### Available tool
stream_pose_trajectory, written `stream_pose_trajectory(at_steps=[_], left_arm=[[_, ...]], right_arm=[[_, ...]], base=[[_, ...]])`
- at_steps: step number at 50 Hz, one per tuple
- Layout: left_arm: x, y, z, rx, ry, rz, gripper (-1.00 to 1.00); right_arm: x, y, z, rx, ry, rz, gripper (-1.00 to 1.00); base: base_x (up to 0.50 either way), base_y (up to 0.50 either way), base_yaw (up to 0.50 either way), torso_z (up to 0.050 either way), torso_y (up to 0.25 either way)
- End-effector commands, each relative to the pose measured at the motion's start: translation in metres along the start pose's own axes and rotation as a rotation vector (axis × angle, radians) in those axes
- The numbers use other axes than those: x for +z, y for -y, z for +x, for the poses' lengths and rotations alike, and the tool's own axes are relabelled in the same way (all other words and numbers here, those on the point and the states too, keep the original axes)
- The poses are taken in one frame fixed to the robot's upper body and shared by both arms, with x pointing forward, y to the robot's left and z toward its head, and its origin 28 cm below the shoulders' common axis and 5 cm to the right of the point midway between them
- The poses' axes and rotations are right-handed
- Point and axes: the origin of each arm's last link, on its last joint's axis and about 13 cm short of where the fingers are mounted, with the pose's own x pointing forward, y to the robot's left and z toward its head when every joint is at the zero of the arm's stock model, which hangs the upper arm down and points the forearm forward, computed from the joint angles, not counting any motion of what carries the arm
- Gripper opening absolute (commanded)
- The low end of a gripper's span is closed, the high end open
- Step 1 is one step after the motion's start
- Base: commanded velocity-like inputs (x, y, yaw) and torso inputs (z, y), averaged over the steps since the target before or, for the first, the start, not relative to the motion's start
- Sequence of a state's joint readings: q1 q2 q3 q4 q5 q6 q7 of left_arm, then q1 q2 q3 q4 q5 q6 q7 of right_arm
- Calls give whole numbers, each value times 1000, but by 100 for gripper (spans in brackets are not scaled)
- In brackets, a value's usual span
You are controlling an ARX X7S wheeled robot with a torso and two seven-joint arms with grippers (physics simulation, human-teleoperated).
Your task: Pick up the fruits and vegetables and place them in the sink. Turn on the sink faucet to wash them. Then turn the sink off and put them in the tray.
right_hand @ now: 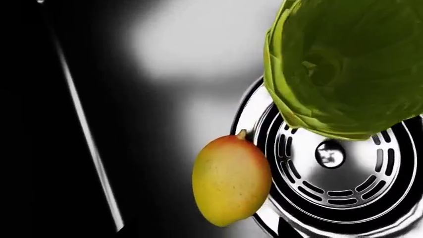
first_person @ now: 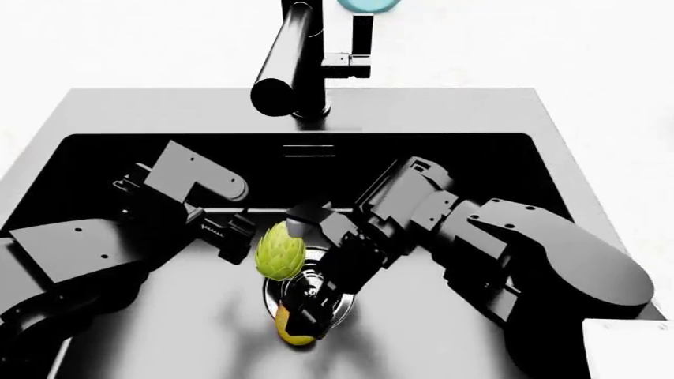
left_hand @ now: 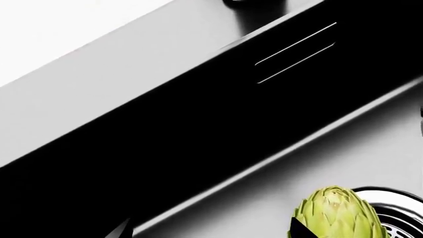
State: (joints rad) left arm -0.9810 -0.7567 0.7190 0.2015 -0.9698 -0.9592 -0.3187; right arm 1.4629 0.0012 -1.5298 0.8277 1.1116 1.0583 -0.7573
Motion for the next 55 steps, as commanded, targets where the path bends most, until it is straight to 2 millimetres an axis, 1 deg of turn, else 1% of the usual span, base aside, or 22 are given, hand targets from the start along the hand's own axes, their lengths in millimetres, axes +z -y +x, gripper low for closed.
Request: stream_pose_trajectory(at_steps=[1,13,42,47,55], left_arm=[[0,-1,0,1,0,0,100],[0,-1,0,2,0,-1,100],[-2,0,2,4,-14,13,100],[-2,1,2,10,-18,28,100],[-3,1,3,12,-16,35,100]], right_arm=[[-4,3,5,26,-2,9,100],[-8,7,9,4,25,31,100],[-14,6,20,32,-13,16,100],[-14,5,23,47,-11,9,100],[-12,6,24,39,26,-1,100]], base=[[0,0,0,0,0],[0,0,0,0,0],[0,0,0,0,17],[0,0,0,0,-227],[0,0,0,0,0]])
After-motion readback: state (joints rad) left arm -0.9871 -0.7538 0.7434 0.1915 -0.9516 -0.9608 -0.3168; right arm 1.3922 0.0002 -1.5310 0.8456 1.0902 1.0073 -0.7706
